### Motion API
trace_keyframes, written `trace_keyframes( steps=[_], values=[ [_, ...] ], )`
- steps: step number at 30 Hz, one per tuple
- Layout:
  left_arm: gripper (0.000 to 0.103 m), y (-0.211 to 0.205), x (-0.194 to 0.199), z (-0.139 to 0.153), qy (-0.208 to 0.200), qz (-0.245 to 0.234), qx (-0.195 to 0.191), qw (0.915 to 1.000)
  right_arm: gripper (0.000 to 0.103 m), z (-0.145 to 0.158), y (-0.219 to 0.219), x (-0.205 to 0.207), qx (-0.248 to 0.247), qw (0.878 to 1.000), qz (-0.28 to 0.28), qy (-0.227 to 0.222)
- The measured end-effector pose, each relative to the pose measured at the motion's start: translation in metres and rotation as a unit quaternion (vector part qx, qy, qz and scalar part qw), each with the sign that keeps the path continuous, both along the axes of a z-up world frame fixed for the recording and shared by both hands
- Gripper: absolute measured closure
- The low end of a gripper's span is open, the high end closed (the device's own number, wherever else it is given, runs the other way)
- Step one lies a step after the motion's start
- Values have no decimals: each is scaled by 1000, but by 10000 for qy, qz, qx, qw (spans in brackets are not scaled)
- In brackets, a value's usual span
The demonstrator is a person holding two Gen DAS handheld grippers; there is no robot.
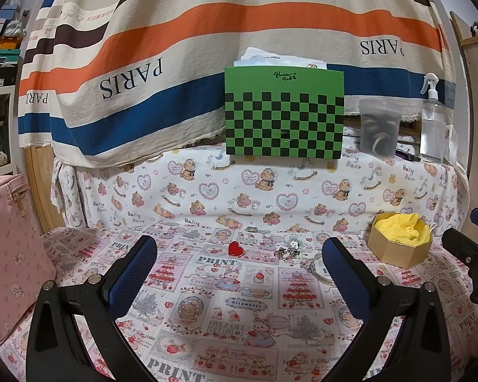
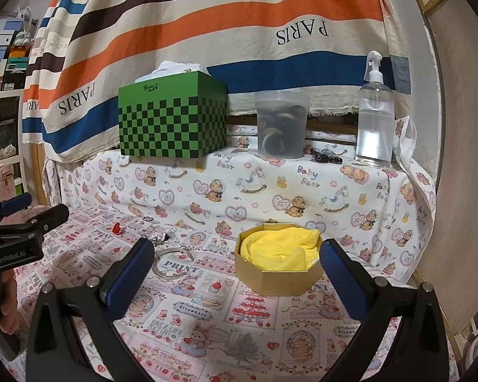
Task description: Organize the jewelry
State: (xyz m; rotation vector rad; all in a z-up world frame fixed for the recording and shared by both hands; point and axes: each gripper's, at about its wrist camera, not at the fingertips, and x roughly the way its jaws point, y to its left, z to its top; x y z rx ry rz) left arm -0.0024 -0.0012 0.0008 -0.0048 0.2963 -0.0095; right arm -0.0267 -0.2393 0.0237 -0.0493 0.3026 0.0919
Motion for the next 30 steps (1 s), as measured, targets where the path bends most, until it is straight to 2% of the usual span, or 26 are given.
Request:
trace_keyframes(
  steps=[30],
  values=[
    [0, 2, 1, -1, 16, 39, 10, 10000, 0, 0, 0, 0, -2, 10000, -7, 8]
  ],
)
